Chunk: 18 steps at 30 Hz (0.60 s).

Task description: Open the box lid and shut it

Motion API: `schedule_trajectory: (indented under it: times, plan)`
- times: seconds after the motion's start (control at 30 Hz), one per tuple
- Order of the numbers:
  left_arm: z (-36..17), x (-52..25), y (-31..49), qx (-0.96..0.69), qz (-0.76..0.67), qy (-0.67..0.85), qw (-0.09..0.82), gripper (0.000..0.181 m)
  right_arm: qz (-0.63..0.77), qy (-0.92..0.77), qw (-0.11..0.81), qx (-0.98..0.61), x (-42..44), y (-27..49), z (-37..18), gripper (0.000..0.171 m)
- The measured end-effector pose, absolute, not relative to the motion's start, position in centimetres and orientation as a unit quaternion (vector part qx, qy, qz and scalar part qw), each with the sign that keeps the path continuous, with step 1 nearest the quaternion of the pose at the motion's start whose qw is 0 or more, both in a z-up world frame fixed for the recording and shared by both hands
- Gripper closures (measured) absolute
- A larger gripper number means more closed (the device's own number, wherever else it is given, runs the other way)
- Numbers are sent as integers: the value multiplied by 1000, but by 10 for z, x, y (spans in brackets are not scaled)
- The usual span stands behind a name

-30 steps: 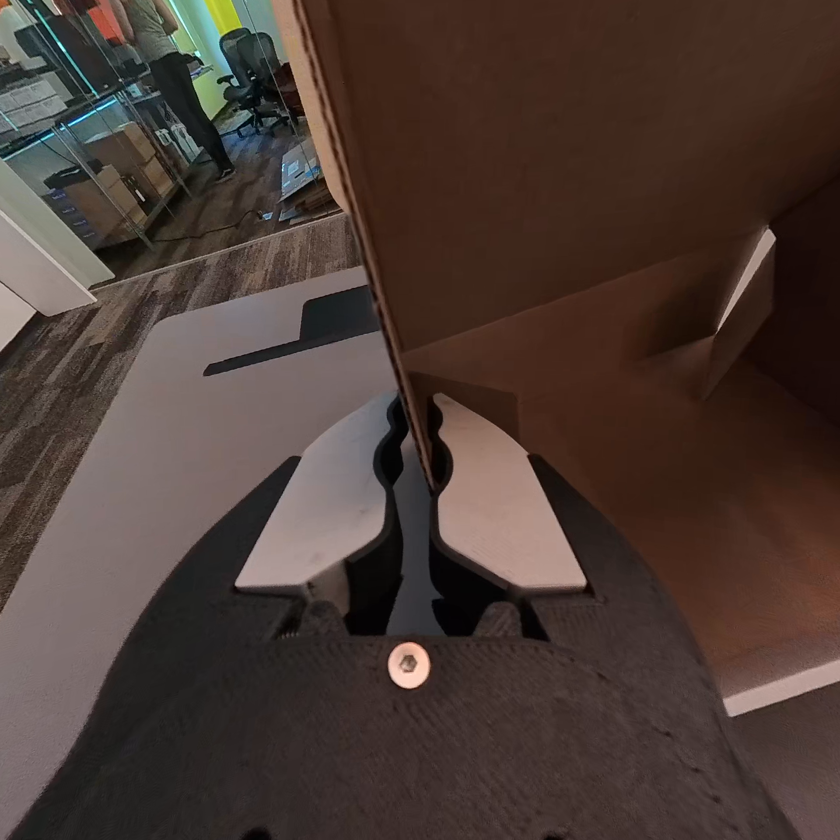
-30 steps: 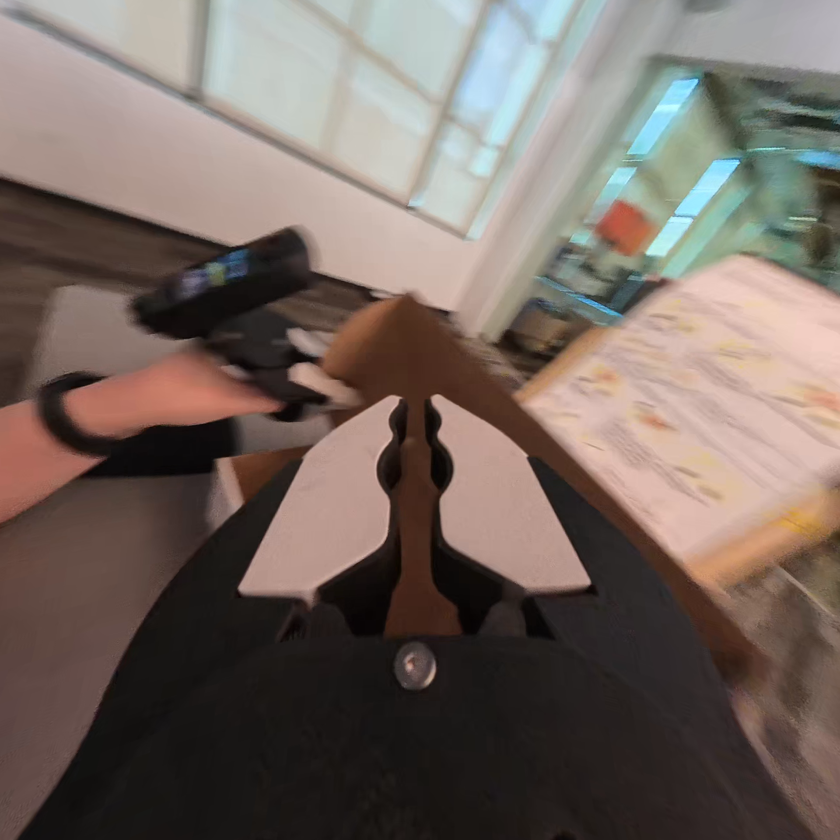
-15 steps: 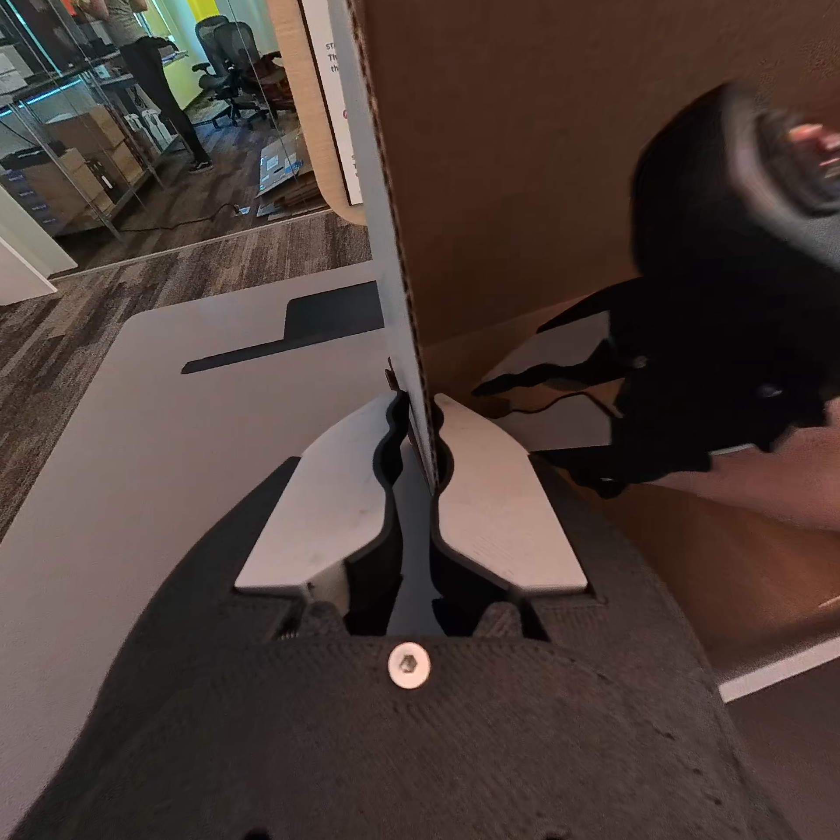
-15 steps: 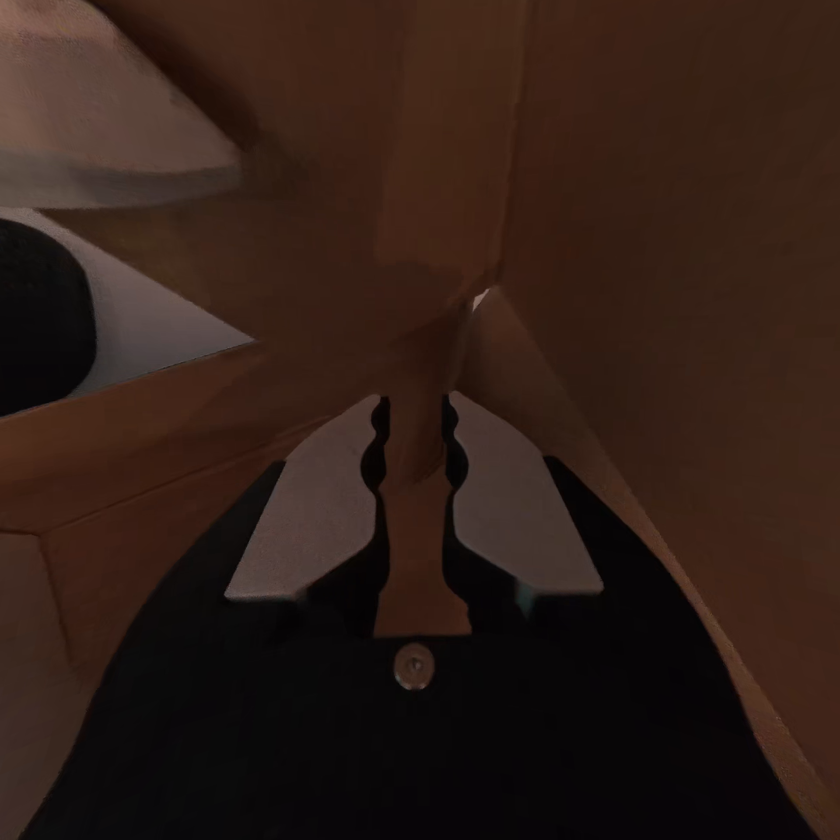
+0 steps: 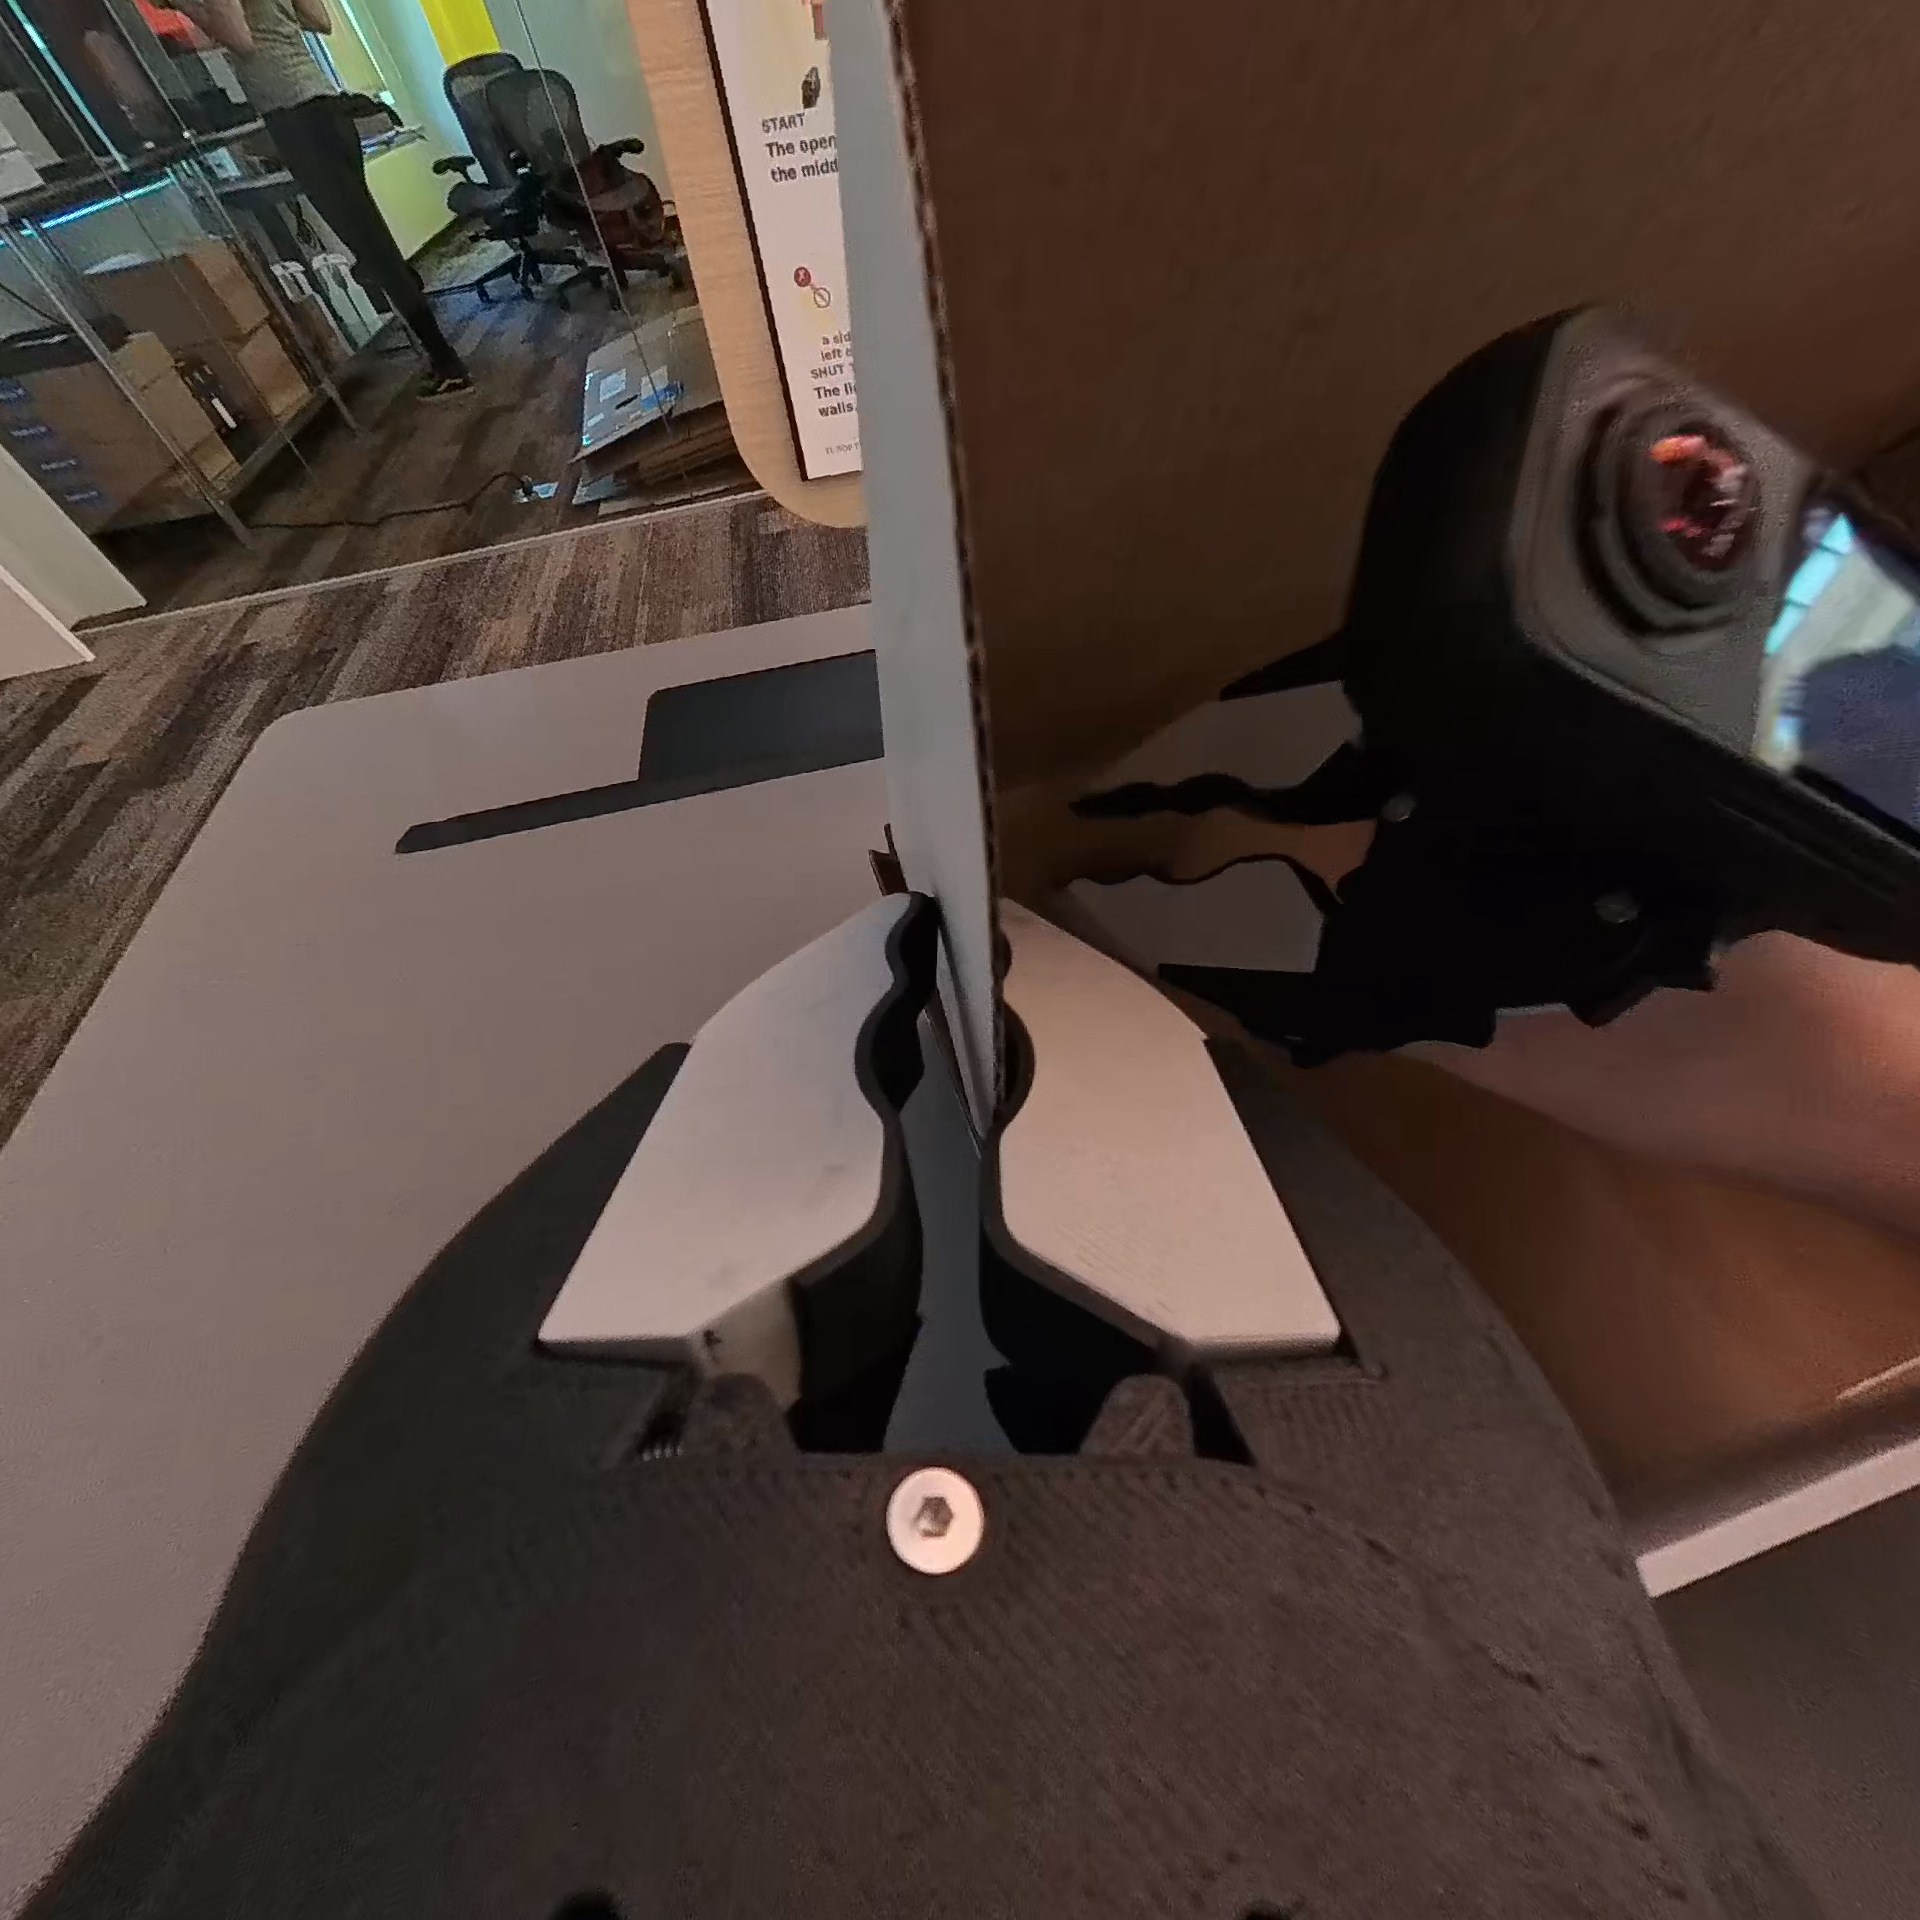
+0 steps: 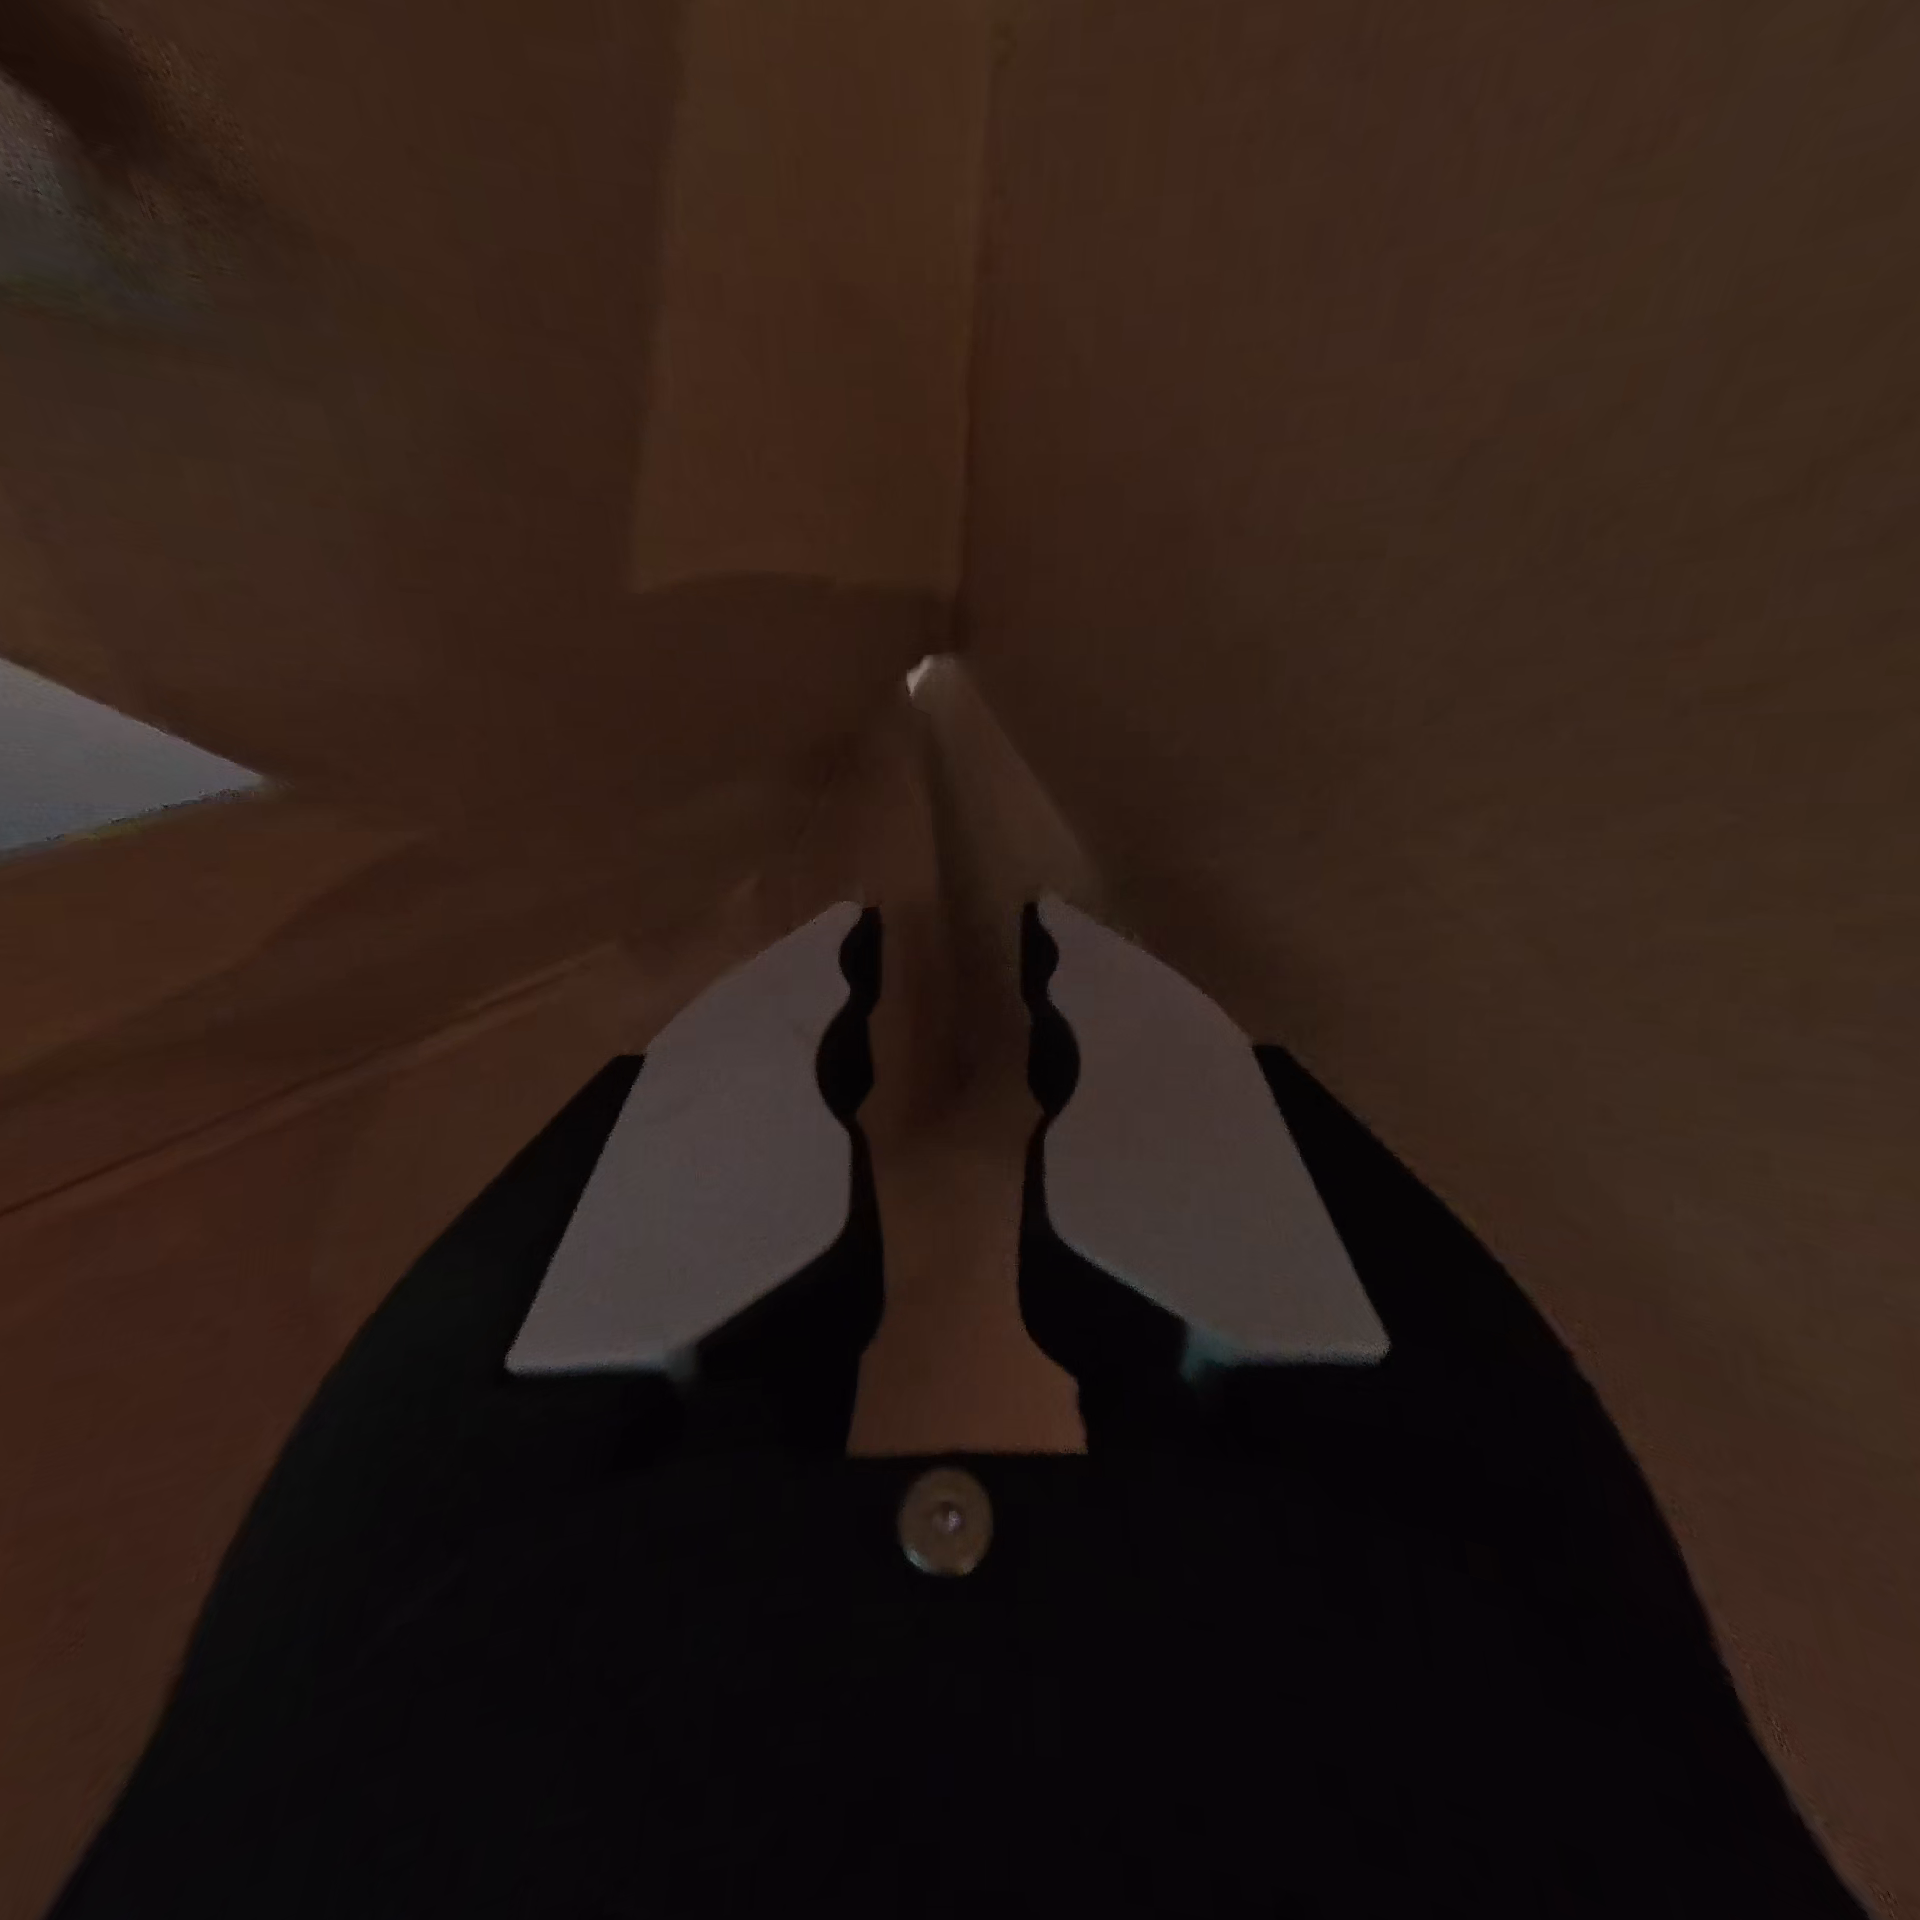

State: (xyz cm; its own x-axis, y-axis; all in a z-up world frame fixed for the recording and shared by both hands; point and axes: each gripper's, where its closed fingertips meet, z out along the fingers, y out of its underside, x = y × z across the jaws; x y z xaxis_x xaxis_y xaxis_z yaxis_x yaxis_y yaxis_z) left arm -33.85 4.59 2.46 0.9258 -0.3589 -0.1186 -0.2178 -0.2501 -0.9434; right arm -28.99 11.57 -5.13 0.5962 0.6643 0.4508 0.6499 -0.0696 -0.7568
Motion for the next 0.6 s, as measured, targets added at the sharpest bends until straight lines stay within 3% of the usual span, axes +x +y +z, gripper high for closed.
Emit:
schedule_trajectory:
  times: [0.07,0.17,0.23,0.6]
  plan:
    - [25,-338,46,-788,-61,182,585,175,30,-450,484,-750,-291,115,-65,146]
    - [25,-338,46,-785,-64,181,588,175,71,-445,455,-768,-296,112,-73,166]
    - [25,-339,47,-785,-60,181,589,175,105,-414,440,-790,-297,112,-74,169]
    - [29,-343,44,-783,-51,171,596,179,48,-383,479,-788,-286,125,-66,167]
